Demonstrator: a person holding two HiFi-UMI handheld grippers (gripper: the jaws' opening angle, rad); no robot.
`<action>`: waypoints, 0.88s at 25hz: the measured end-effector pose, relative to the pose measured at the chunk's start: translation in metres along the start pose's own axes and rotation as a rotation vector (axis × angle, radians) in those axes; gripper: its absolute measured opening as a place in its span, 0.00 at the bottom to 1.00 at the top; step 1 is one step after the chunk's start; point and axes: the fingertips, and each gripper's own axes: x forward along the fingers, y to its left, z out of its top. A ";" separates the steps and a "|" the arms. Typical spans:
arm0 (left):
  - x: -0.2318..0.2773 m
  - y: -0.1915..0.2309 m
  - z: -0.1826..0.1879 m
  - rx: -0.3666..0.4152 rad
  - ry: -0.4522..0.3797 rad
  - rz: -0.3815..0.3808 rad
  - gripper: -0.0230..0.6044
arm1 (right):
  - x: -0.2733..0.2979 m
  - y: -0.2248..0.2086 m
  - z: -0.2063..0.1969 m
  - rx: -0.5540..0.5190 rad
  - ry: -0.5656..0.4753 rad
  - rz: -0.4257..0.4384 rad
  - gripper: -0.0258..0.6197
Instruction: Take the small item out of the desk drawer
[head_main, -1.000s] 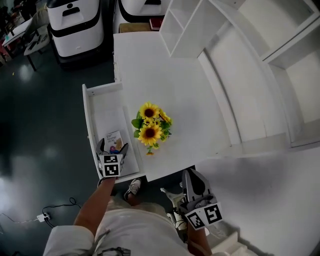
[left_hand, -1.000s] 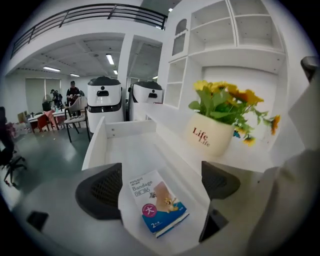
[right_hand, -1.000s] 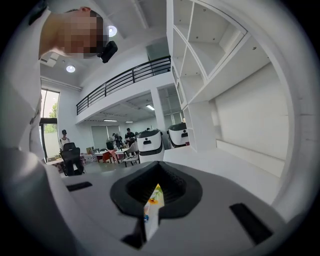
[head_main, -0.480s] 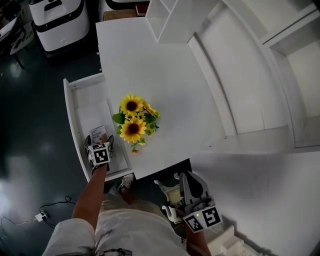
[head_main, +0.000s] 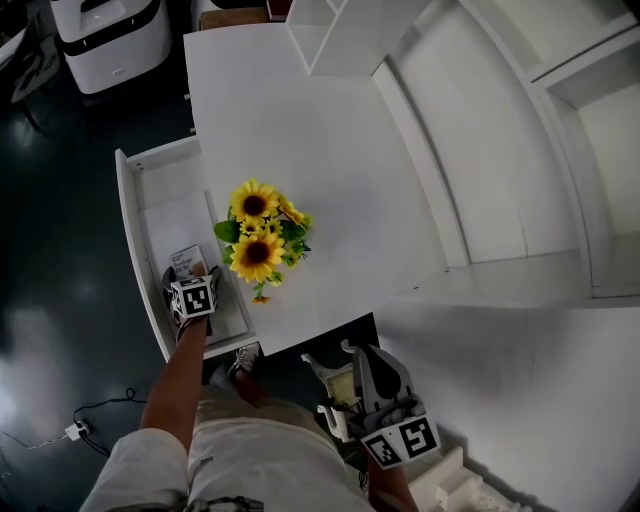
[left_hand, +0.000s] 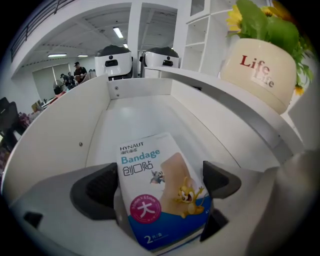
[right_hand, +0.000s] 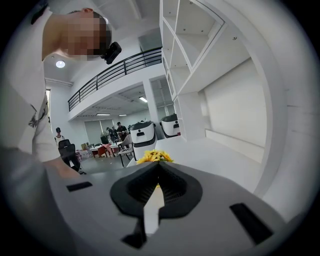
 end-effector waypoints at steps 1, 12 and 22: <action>-0.001 0.000 0.000 -0.007 0.004 0.002 0.86 | -0.001 0.000 -0.001 0.001 0.001 -0.003 0.06; -0.004 0.004 0.000 -0.018 -0.013 0.010 0.85 | -0.015 0.004 -0.003 0.009 -0.015 -0.028 0.06; -0.027 -0.002 0.012 -0.055 -0.027 -0.065 0.80 | -0.027 0.024 -0.001 0.006 -0.038 -0.031 0.06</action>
